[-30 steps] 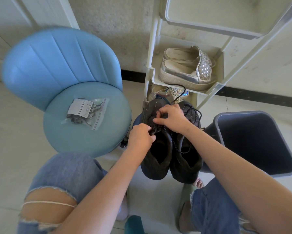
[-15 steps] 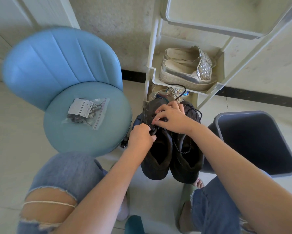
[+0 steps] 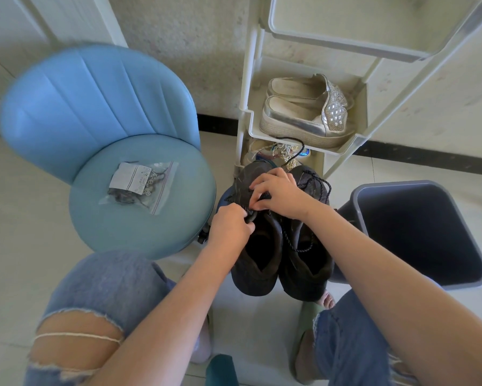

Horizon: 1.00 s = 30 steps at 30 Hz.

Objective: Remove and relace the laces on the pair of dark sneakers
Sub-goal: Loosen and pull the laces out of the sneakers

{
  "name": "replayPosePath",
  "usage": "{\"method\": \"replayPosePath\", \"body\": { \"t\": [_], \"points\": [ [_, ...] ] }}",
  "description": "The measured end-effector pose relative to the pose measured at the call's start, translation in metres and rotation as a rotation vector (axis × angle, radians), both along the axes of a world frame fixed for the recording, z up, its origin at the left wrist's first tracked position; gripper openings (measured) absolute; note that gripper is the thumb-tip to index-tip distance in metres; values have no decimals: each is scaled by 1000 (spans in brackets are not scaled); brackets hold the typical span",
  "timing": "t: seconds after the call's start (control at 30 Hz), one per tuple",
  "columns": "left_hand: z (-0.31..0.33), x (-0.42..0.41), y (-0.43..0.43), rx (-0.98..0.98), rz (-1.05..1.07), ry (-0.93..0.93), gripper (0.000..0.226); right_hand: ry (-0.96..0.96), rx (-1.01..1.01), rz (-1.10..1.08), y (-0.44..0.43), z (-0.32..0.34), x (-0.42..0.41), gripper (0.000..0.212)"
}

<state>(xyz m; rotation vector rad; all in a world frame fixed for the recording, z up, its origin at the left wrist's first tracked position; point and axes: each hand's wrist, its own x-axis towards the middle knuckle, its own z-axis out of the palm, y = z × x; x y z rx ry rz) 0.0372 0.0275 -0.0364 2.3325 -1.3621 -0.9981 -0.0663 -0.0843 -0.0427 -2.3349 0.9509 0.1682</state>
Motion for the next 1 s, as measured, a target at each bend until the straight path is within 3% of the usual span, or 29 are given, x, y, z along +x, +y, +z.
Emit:
{"method": "replayPosePath", "body": {
  "t": [0.07,0.13,0.2,0.23,0.3,0.4,0.53,0.67,0.77,0.9,1.0],
  "points": [
    [-1,-2,2,-13,22,-11,27,-35,-51,-136,0,3,3,7],
    [-2,-3,4,-17,38,-16,29,-164,-84,-450,-2,8,1,12],
    [-5,-3,5,-25,42,-18,30,-319,11,-747,-8,12,-5,16],
    [-5,-4,6,-29,42,-17,29,-345,43,-784,-9,13,-7,15],
    [-5,-5,8,-40,50,-18,26,-337,33,-600,-10,13,-9,18],
    [-4,-6,9,-51,57,-38,19,-246,87,-201,3,13,-2,48],
    [-3,-5,10,-83,34,-65,18,-30,-13,74,10,5,1,21],
    [-3,-6,9,-68,32,-68,20,-28,63,-21,3,6,-5,7],
    [-1,-7,8,-51,14,-97,21,-2,-88,-84,7,5,3,10],
    [1,-6,8,-12,5,-102,22,-241,-174,-556,1,12,3,16],
    [2,-6,7,6,-23,-130,18,-432,-33,-804,-14,18,-6,15]
  ]
}}
